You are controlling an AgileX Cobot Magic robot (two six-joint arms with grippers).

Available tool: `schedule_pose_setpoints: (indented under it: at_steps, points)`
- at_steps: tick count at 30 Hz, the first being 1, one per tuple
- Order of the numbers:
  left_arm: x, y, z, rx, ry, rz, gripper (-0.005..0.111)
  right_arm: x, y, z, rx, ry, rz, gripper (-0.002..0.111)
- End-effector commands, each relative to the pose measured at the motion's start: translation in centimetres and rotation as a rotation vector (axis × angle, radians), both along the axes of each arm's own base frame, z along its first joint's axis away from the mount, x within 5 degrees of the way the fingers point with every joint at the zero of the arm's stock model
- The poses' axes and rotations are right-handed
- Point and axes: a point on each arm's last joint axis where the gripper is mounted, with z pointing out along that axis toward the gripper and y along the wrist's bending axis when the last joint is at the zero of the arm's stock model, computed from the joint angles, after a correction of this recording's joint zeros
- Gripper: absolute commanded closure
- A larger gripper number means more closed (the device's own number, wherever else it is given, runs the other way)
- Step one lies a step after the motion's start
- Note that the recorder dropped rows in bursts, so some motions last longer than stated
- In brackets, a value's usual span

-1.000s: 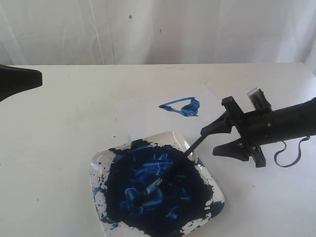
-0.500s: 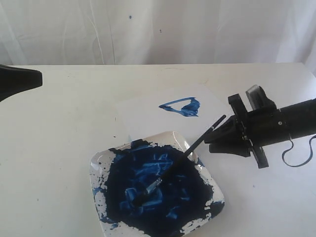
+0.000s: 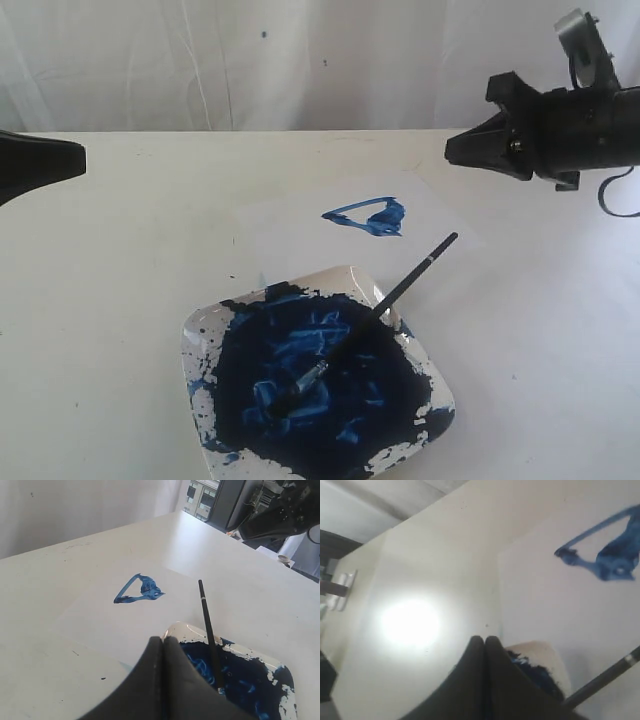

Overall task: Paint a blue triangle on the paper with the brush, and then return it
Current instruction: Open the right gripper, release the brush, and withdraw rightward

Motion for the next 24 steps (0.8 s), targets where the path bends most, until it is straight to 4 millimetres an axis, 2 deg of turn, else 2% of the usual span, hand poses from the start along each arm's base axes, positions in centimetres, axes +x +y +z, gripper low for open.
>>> schedule_pose_setpoints:
  at_steps: [1, 6, 9, 12, 15, 18, 24]
  points:
    - [-0.3, -0.1, 0.2, -0.007, -0.007, -0.003, 0.107, -0.3, 0.7, 0.1, -0.131, -0.190, 0.119, 0.108]
    - [-0.3, -0.1, 0.2, -0.007, -0.007, -0.003, 0.107, -0.7, 1.3, 0.2, -0.178, -0.281, 0.204, 0.108]
    - [-0.3, -0.1, 0.2, -0.007, -0.007, -0.003, 0.107, -1.3, 1.2, 1.3, -0.183, -0.306, 0.201, 0.108]
    - [-0.3, -0.1, 0.2, -0.007, -0.007, -0.003, 0.107, -2.8, 0.7, 2.8, -0.240, -0.309, 0.200, 0.108]
    - [-0.2, -0.1, 0.2, -0.006, -0.007, 0.000, 0.107, -5.6, -0.3, 4.1, -0.296, -0.357, 0.100, 0.108]
    - [-0.1, 0.0, 0.2, 0.002, -0.008, 0.022, 0.107, -8.7, -2.0, 4.9, -0.378, -0.454, -0.096, 0.108]
    - [0.2, 0.3, 0.1, 0.037, -0.034, 0.056, 0.107, -16.0, -5.2, 4.4, -0.538, -0.680, -0.352, 0.108]
